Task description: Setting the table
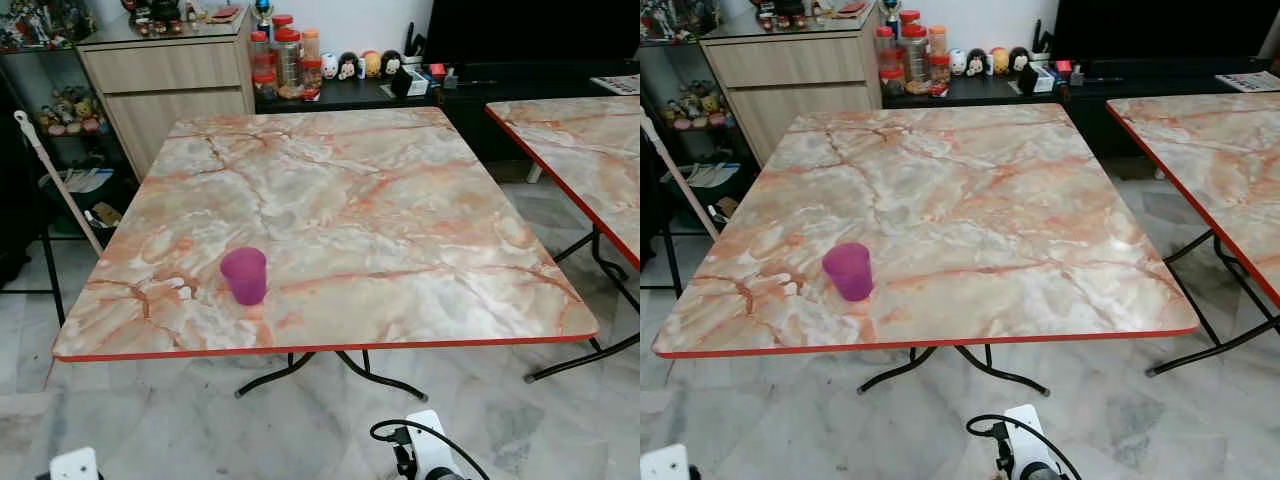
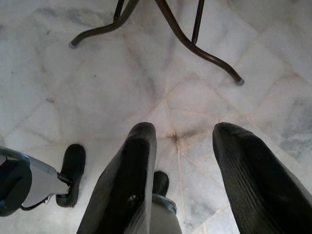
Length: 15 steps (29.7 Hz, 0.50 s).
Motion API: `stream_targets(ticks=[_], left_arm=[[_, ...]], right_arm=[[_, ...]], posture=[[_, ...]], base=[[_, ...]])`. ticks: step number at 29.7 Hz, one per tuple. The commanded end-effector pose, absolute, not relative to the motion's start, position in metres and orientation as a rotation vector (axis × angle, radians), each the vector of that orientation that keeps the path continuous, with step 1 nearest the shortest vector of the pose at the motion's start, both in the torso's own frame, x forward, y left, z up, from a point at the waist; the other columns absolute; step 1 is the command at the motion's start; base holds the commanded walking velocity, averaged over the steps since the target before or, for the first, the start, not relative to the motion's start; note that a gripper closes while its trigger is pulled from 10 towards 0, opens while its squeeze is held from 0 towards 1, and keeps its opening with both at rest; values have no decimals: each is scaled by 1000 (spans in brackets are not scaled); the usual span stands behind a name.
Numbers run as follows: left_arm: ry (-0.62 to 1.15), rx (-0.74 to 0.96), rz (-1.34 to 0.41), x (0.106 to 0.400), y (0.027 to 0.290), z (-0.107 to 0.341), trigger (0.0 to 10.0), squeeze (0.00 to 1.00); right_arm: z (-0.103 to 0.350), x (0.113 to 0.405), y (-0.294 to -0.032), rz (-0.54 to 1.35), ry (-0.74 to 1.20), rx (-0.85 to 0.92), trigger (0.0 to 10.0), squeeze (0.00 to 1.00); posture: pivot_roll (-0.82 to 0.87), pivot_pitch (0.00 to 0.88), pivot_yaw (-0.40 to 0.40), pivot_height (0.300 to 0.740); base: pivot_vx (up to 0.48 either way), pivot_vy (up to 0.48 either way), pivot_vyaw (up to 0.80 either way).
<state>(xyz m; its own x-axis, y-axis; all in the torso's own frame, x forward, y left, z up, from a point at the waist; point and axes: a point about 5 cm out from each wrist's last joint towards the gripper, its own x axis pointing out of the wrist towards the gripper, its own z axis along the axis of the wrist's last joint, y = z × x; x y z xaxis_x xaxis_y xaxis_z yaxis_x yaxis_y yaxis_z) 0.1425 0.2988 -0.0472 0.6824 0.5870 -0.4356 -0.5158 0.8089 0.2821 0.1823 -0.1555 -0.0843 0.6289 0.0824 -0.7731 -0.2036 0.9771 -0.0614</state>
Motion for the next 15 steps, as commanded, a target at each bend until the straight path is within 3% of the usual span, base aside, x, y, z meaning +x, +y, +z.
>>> stream_targets(ticks=[1, 2, 4, 8, 9, 11, 15], left_arm=[[385, 151, 677, 170, 307, -24, 10000, 0], [221, 160, 717, 198, 315, 6, 10000, 0], [146, 164, 720, 211, 317, 22, 10000, 0], [-172, 154, 697, 262, 318, 99, 10000, 0], [-172, 154, 697, 262, 318, 99, 10000, 0], [-341, 150, 628, 287, 304, 147, 10000, 0], [-373, 115, 489, 306, 282, 164, 10000, 0]], right_arm=[[-84, 184, -155, 155, 876, -139, 10000, 0], [-83, 185, -156, 149, 876, -137, 10000, 0], [-83, 185, -157, 145, 877, -135, 10000, 0], [-83, 186, -158, 134, 875, -133, 10000, 0], [-83, 186, -158, 134, 875, -133, 10000, 0], [-82, 187, -160, 123, 874, -134, 10000, 0], [-82, 188, -162, 108, 870, -130, 10000, 0]], posture=[[111, 0, 22, 740], [106, 0, 22, 740], [107, 0, 23, 740], [103, 0, 19, 740], [103, 0, 19, 740], [99, 0, 22, 740], [85, 0, 25, 740]], base=[[0, 0, 0], [0, 0, 0], [0, 0, 0], [0, 0, 0], [0, 0, 0], [0, 0, 0], [0, 0, 0]])
